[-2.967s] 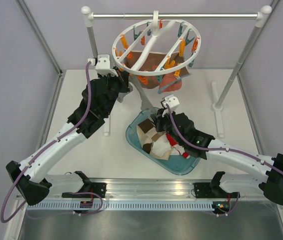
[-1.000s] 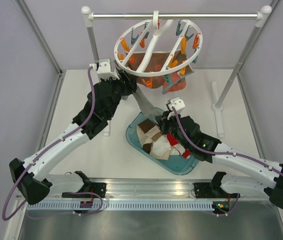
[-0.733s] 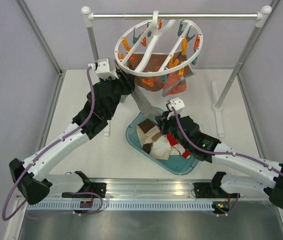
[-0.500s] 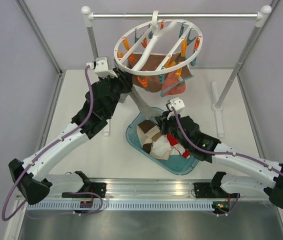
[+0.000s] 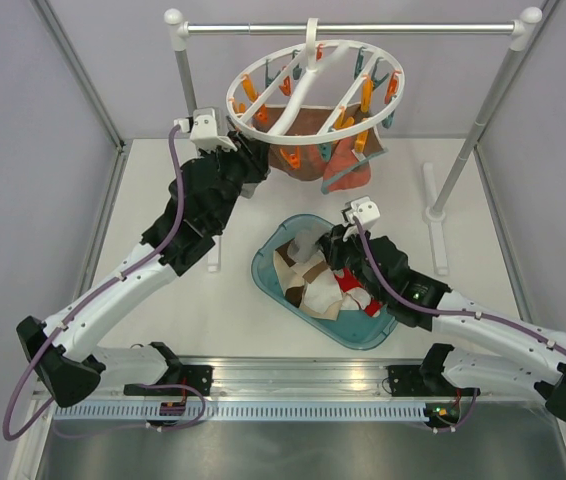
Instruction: Remove the socks clipped to the hanger
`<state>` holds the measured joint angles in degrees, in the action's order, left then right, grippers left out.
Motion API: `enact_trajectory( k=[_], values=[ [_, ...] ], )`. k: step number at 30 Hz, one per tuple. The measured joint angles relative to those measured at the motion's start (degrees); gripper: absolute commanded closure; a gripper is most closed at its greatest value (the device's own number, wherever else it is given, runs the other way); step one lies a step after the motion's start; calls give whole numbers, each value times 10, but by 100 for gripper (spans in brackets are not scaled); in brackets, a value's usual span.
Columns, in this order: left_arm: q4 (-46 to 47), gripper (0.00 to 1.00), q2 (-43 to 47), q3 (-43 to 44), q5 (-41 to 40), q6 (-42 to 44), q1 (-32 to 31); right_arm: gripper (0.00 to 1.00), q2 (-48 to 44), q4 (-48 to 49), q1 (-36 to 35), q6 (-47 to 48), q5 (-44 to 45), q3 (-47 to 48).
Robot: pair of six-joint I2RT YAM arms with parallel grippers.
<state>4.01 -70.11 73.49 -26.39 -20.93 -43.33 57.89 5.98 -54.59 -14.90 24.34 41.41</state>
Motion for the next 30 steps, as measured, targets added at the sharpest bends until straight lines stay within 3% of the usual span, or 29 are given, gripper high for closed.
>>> enact_trajectory(
  k=[2, 4, 11, 14, 21, 30],
  values=[
    [-6, 98, -2, 7, 0, 0, -5, 51, -9, 5, 0, 7, 2, -10],
    [-10, 98, -3, 12, 0, 0, -10, 41, -15, 9, 0, 14, 1, -19],
    [-18, 98, -6, 16, 0, 1, -22, 20, -11, 50, 0, 40, -15, -26],
    [-22, 98, -6, 18, 0, 1, -25, 16, 25, 107, 0, 60, -38, -23],
    [-30, 98, -8, 31, 1, 3, -37, 9, 207, 225, 9, 100, -99, 23],
    [-48, 98, -8, 43, 5, 4, -47, 8, 358, 322, 70, 47, -187, 138]
  ],
)
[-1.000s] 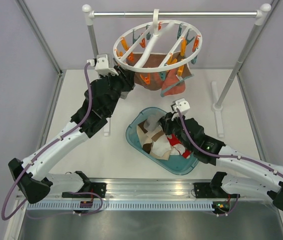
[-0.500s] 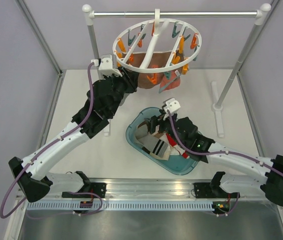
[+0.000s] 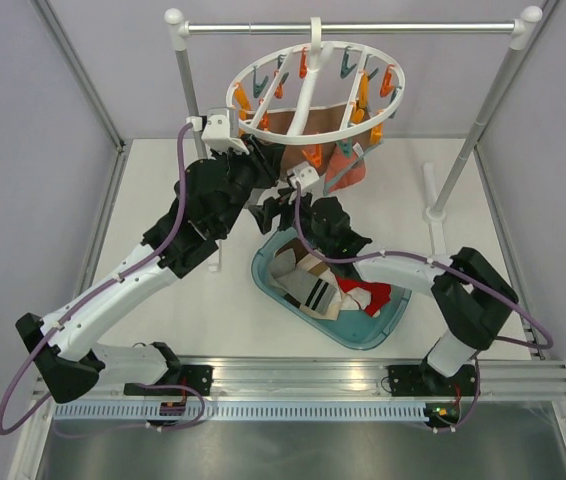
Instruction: Remove the socks clipped to the hanger
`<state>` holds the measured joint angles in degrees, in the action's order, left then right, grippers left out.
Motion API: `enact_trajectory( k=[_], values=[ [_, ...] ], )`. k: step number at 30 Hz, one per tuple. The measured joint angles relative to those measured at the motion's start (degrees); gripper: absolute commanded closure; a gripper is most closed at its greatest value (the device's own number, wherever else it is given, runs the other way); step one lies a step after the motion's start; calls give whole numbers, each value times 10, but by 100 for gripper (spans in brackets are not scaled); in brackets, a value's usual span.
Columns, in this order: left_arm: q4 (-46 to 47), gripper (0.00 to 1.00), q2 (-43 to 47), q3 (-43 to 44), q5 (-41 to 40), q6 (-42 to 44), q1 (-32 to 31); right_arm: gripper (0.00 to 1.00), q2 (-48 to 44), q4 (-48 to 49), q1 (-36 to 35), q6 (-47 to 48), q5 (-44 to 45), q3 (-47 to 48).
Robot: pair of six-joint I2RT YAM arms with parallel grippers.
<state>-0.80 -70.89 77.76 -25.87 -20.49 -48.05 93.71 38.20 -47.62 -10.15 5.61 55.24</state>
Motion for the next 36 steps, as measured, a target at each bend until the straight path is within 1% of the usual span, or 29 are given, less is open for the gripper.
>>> enact_trajectory(
  k=[4, 9, 12, 15, 18, 20, 21, 24, 25, 27, 28, 31, 32, 34, 36],
  values=[
    [-1, 98, 0, 6, 5, 0, -3, 8, 54, 22, 15, -29, -14, 54],
    [-4, 98, 0, 7, 5, 0, -4, 8, 108, 29, 22, -56, -26, 97],
    [-8, 98, 0, 7, 5, 0, -4, 9, 127, 30, 24, -73, -31, 113],
    [-9, 98, 0, 7, 5, 0, -4, 12, 139, 32, 24, -93, -35, 130],
    [-9, 98, -3, 7, 5, 0, -4, 19, 149, 48, 24, -118, -40, 144],
    [-9, 98, -6, 7, 5, 0, -4, 29, 152, 56, 24, -134, -43, 144],
    [-9, 98, -7, 7, 5, 0, -4, 37, 153, 61, 24, -143, -45, 144],
    [-11, 98, -10, 7, 5, 0, -5, 51, 156, 76, 24, -162, -50, 141],
    [-12, 98, -10, 7, 5, 0, -5, 62, 156, 81, 24, -166, -52, 137],
    [-13, 98, -10, 7, 5, 0, -5, 74, 156, 92, 24, -174, -53, 127],
    [-13, 98, -10, 7, 5, 0, -5, 84, 156, 97, 24, -177, -54, 118],
    [-14, 98, -11, 7, 5, 0, -5, 98, 154, 107, 24, -184, -50, 91],
    [-15, 97, -11, 7, 5, 0, -5, 99, 151, 109, 24, -185, -48, 82],
    [-19, 95, -11, 7, 5, 0, -5, 99, 141, 111, 24, -186, -45, 62],
    [-21, 87, -11, 7, 5, 0, -5, 99, 122, 111, 24, -186, -42, 40]
  ],
)
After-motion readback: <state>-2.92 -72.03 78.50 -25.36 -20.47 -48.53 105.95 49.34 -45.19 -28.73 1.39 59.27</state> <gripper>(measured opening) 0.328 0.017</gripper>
